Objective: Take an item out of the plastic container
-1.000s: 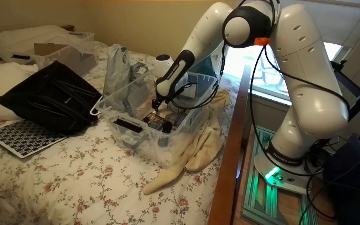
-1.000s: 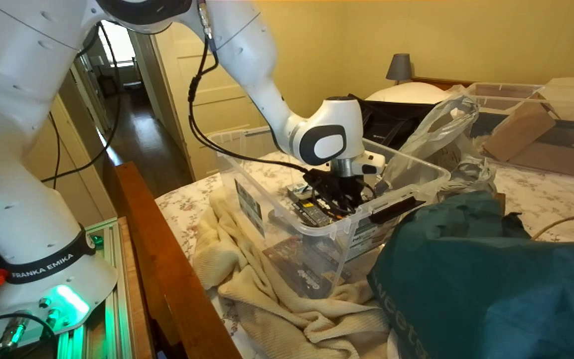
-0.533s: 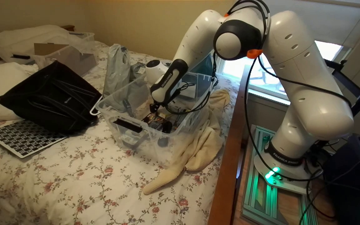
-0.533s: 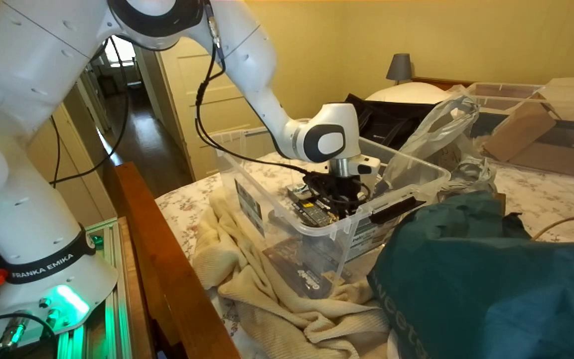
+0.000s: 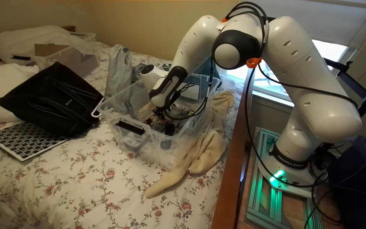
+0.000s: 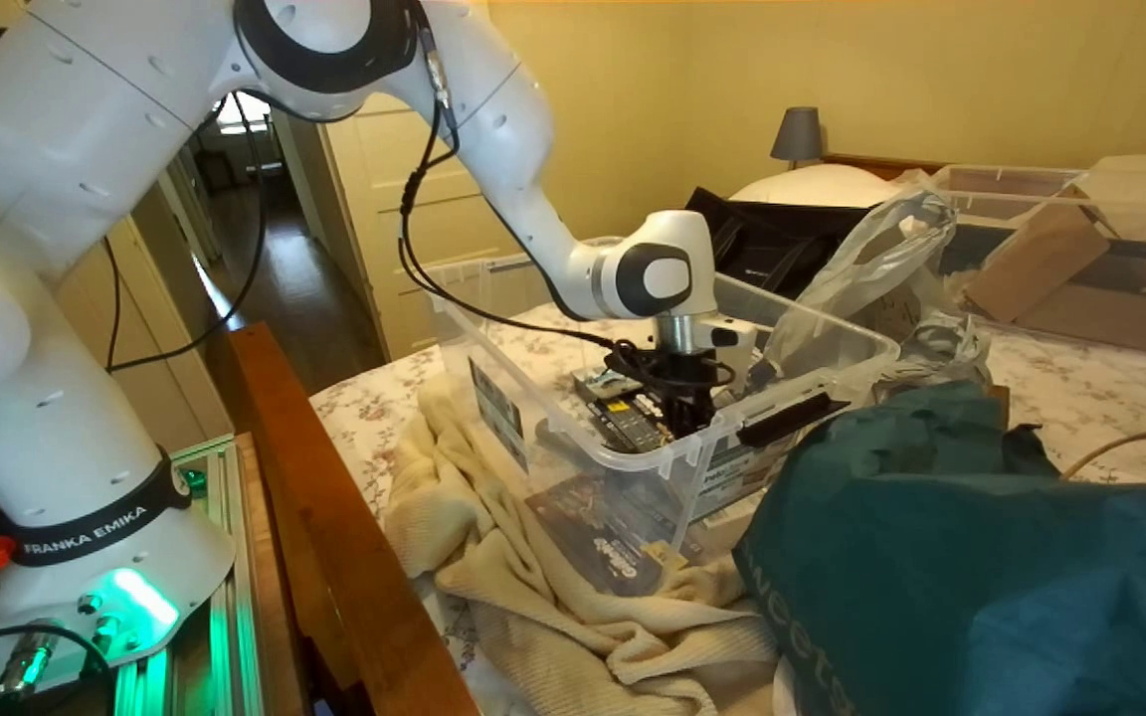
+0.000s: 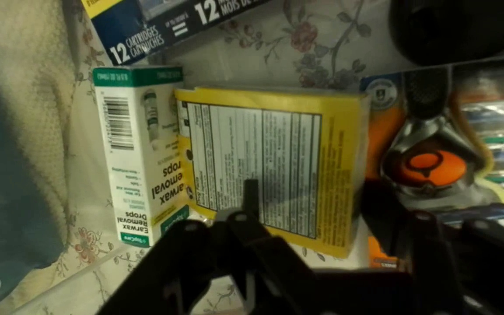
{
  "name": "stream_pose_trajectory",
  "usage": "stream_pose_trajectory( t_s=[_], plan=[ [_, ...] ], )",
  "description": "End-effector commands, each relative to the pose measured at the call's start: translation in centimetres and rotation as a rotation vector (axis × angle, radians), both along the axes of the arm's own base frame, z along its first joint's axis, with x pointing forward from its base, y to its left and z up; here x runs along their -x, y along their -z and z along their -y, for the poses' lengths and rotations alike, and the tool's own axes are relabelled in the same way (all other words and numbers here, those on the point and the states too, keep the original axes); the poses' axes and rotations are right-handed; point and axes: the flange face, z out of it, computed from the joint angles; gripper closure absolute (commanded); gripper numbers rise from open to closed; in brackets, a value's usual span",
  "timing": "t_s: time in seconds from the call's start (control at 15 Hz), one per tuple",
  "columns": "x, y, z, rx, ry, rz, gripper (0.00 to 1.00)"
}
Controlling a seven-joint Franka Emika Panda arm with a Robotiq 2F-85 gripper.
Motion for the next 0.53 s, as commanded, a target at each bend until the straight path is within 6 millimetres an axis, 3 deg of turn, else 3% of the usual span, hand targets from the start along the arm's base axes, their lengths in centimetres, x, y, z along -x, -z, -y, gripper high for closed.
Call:
stream_pose_trajectory(
  t_s=[0.0,0.33,0.47],
  plan=[
    [-0.8,0.8,-0.3,0.044,0.01,-0.029,0.68],
    [-1.1,0.2,-0.2,0.034,0.037,-0.014,0.99],
    [-1.2,-0.3,0.0,0.037,0.062,0.004,1.0]
  ],
)
